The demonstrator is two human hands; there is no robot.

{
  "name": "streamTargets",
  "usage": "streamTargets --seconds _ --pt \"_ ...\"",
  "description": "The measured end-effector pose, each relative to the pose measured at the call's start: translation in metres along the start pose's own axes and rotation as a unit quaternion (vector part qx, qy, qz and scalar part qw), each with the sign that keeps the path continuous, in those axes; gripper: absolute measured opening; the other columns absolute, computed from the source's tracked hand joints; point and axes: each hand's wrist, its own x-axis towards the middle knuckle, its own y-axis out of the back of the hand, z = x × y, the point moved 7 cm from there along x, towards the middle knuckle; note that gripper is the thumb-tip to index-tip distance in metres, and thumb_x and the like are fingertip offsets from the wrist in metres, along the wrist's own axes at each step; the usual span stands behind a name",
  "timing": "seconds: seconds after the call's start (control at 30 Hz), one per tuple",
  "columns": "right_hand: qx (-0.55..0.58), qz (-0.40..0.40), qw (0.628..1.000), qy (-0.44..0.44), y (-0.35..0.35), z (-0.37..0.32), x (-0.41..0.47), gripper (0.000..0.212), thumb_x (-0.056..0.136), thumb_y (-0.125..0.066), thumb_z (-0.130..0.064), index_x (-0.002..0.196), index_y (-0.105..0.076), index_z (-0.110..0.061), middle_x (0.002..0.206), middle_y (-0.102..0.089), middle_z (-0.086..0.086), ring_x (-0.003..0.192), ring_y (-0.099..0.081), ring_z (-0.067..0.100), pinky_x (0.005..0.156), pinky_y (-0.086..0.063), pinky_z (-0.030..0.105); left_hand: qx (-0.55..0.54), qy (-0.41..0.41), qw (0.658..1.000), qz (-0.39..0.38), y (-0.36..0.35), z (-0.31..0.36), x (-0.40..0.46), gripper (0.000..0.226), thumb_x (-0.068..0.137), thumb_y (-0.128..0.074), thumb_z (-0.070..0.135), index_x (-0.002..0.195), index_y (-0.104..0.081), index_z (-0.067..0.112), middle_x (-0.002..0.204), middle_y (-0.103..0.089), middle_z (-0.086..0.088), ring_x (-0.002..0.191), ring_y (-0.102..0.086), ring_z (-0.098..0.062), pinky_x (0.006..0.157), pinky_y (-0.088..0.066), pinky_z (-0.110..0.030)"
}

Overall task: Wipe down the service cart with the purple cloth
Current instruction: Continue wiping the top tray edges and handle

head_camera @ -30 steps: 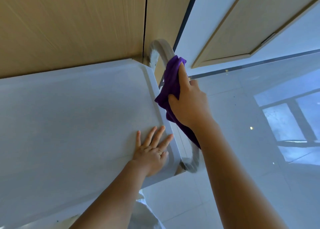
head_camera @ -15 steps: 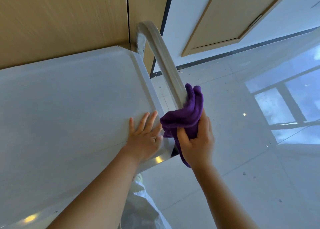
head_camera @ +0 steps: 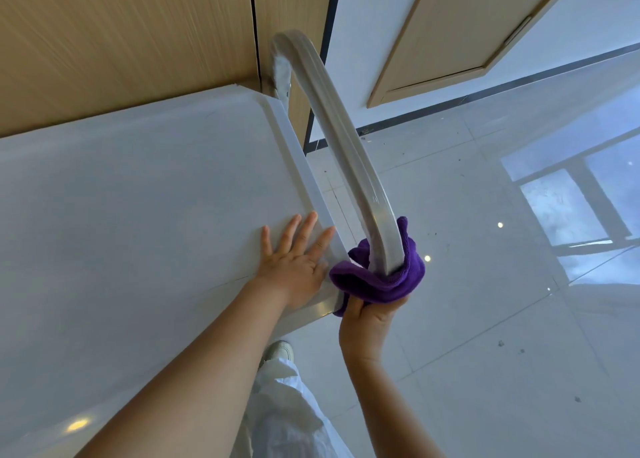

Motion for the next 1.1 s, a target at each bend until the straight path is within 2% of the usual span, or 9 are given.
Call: streamTargets --seconds 0.07,0.13,0.27,0.33,0.5,0.7,0.8,0.93,1.1 --pt "0.006 0.027 0.997 -0.072 -0.002 0.018 -0.008 0.078 0.079 -0.055 -0.009 0.138 -0.019 -0.045 0.133 -0.045 -0.018 0.115 -0.053 0.021 0.082 -0.052 0.053 -0.018 -0.012 1.0 -0.022 0.003 -0.001 -0.001 0.06 0.1 -0.023 0.039 0.143 0.018 0.041 0.151 0.031 0.007 0.139 0.028 -0.017 0.106 0.018 -0.055" --pt "-0.014 0.042 0.994 -0.098 -0.005 0.025 -0.017 0.077 0.08 -0.052 -0.011 0.139 -0.018 -0.046 0.137 -0.04 -0.001 0.118 -0.047 0.035 0.089 -0.039 0.07 -0.045 -0.026 0.998 -0.044 0.009 -0.003 -0.003 0.064 0.098 -0.029 0.027 0.145 0.011 0.04 0.152 0.028 0.01 0.139 0.026 -0.012 0.107 0.017 -0.053" --pt "-0.073 0.005 0.995 -0.062 -0.02 0.016 -0.053 0.073 0.089 -0.045 0.0 0.133 -0.012 -0.047 0.149 -0.021 -0.004 0.136 -0.025 0.005 0.115 -0.021 0.03 -0.065 -0.04 0.995 -0.062 0.019 -0.005 -0.006 0.06 0.098 -0.028 0.024 0.148 0.003 0.035 0.154 0.021 0.012 0.141 0.019 -0.009 0.11 0.012 -0.052" --pt "-0.113 -0.075 0.991 -0.02 -0.032 0.017 -0.084 0.066 0.091 -0.043 -0.012 0.139 -0.011 -0.044 0.155 0.0 -0.007 0.141 -0.008 0.003 0.11 -0.011 0.011 -0.091 -0.039 0.993 -0.063 0.024 -0.002 -0.006 0.055 0.1 -0.026 0.026 0.149 -0.002 0.031 0.155 0.016 0.011 0.142 0.015 -0.009 0.11 0.01 -0.052" --pt "-0.345 -0.251 0.893 0.14 -0.061 0.021 -0.16 0.072 0.083 -0.042 -0.031 0.149 -0.014 -0.021 0.156 -0.013 0.004 0.144 0.001 0.025 0.114 -0.009 0.037 -0.188 -0.053 0.979 -0.049 0.035 -0.005 -0.021 0.047 0.102 -0.025 0.024 0.148 -0.02 0.019 0.158 -0.004 0.004 0.144 0.001 -0.008 0.117 0.0 -0.04" --pt "-0.404 -0.369 0.809 0.213 -0.096 0.008 -0.202 0.059 0.081 -0.043 -0.036 0.136 -0.04 -0.016 0.142 -0.043 0.006 0.137 -0.026 0.027 0.106 -0.022 0.041 -0.253 -0.057 0.965 0.043 0.009 -0.037 -0.071 0.041 0.102 -0.029 0.02 0.14 -0.038 0.01 0.154 -0.022 0.002 0.143 -0.008 -0.009 0.111 -0.007 -0.022" --pt "-0.393 -0.394 0.795 0.24 -0.109 0.004 -0.205 0.052 0.084 -0.043 -0.037 0.133 -0.048 -0.022 0.138 -0.048 0.0 0.132 -0.041 0.024 0.111 -0.015 0.041 -0.276 -0.033 0.954 0.115 0.006 -0.061 -0.096 0.039 0.101 -0.031 0.019 0.137 -0.042 0.008 0.148 -0.036 0.0 0.142 -0.017 -0.013 0.107 -0.01 -0.018" --pt "-0.389 -0.385 0.798 0.252 -0.121 -0.003 -0.204 0.053 0.084 -0.042 -0.036 0.135 -0.045 -0.021 0.143 -0.044 0.003 0.137 -0.025 0.024 0.113 -0.006 0.037 -0.251 0.022 0.95 0.186 -0.01 -0.113 -0.138 0.052 0.098 -0.021 0.038 0.143 -0.034 0.016 0.151 -0.03 0.005 0.143 -0.008 -0.005 0.11 -0.002 -0.019" --pt "-0.403 -0.398 0.772 0.289 -0.143 -0.009 -0.23 0.059 0.081 -0.04 -0.035 0.137 -0.036 -0.018 0.143 -0.043 0.008 0.135 -0.025 0.025 0.108 -0.017 0.041 -0.225 0.079 0.941 0.238 -0.043 -0.17 -0.193 0.085 0.082 0.003 0.065 0.145 -0.031 0.018 0.153 -0.023 0.006 0.136 0.002 0.002 0.11 0.002 -0.018"
